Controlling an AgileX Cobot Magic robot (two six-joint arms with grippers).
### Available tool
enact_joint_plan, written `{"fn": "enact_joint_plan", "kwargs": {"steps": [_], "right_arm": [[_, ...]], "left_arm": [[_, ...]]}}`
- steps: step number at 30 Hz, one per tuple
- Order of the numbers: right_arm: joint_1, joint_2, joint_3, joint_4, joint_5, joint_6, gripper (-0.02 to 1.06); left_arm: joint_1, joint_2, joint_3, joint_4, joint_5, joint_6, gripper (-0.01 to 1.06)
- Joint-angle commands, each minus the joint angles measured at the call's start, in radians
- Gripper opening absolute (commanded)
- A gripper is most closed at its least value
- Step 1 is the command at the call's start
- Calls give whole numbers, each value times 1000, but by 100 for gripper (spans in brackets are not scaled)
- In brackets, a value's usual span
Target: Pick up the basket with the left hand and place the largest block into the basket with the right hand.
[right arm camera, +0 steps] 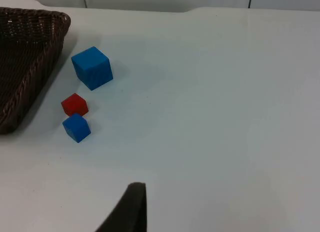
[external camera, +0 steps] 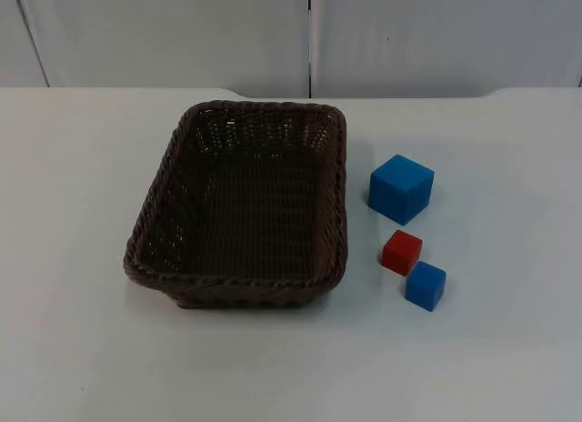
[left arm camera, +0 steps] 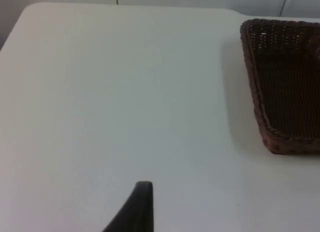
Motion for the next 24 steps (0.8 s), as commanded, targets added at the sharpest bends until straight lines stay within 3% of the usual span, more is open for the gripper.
{"fn": "enact_joint_plan", "kwargs": {"steps": [1, 12, 24], "right_arm": [[-5, -4, 2, 3, -3, -6, 105], [-5, -4, 2, 3, -3, -6, 105], [-5, -4, 2, 3, -3, -6, 105]], "left_arm": [[2, -3, 1, -31, 6, 0, 105], [2, 107, -97, -59, 7, 0, 105], [2, 159, -118, -90, 7, 0, 105]]}}
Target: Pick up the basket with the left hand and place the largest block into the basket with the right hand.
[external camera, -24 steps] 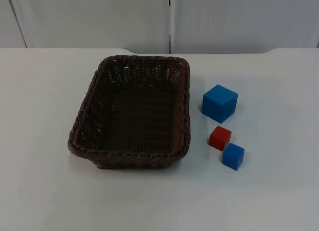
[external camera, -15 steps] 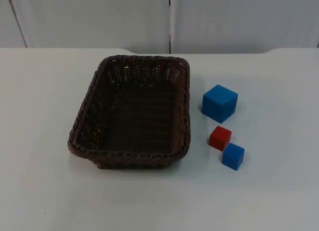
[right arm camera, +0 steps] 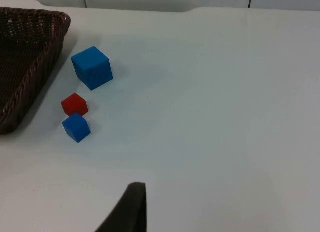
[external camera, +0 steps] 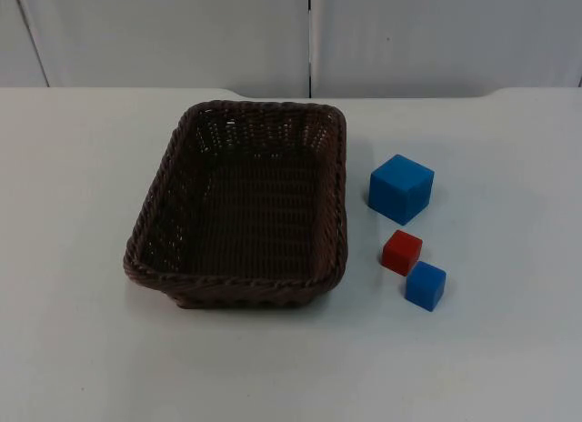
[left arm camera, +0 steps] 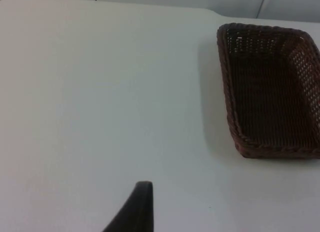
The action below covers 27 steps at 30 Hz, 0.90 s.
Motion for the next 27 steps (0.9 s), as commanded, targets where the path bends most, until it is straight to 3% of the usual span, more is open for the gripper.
{"fn": "enact_joint_plan", "kwargs": {"steps": [1, 12, 27], "right_arm": [[-5, -4, 2, 3, -3, -6, 105], [-5, -4, 2, 3, -3, -6, 105], [-5, -4, 2, 3, -3, -6, 105]], "left_arm": [[2, 6, -7, -26, -2, 0, 105], [2, 75, -7, -33, -14, 0, 105], [2, 380, -7, -55, -213, 61, 105]]}}
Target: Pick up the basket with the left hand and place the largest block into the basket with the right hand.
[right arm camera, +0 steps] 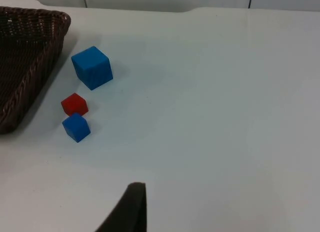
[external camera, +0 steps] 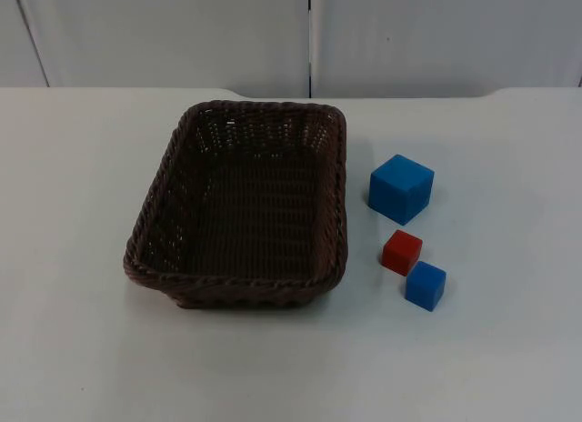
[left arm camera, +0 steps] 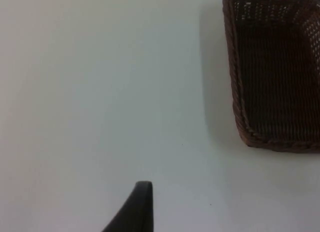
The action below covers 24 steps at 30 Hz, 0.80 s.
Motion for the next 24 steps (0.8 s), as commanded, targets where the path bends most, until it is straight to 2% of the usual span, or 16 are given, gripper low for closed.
{"fn": "enact_joint_plan", "kwargs": {"steps": [1, 5, 8, 15, 24], "right_arm": [[-5, -4, 2, 3, -3, -3, 105], [-5, -4, 2, 3, -3, -3, 105], [-5, -4, 2, 3, -3, -3, 105], [-5, -4, 2, 3, -3, -3, 105], [-5, -4, 2, 3, -3, -3, 105]], "left_arm": [[2, 40, -5, -16, -44, 16, 105], [2, 182, -5, -74, -129, 89, 105], [2, 242, -19, -92, -154, 126, 105], [2, 446, -131, -96, -186, 168, 105], [2, 666, -286, -100, -179, 198, 105]]}}
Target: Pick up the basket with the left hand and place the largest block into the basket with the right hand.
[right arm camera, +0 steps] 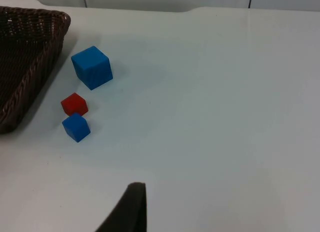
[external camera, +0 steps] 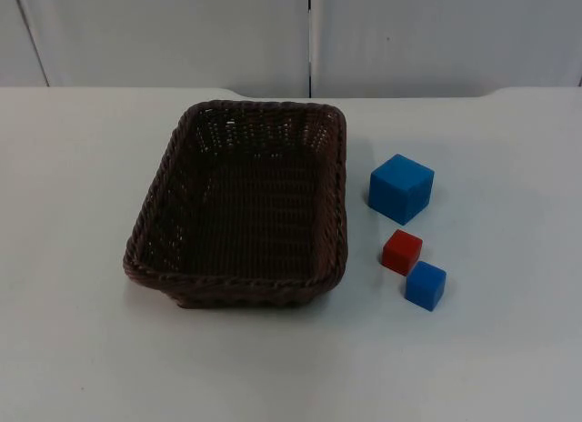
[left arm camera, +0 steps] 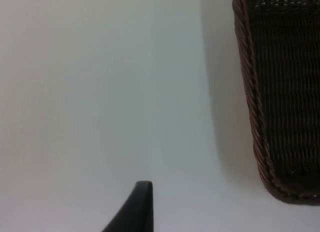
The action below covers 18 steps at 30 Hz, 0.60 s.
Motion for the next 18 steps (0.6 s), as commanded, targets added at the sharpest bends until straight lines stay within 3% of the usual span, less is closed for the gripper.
{"fn": "enact_joint_plan", "kwargs": {"steps": [1, 18], "right_arm": [[-5, -4, 2, 3, -3, -3, 105], [-5, -4, 2, 1, -3, -3, 105]], "left_arm": [[2, 38, -34, -14, 1, 8, 105], [0, 256, -228, -32, 5, 67, 105]]}}
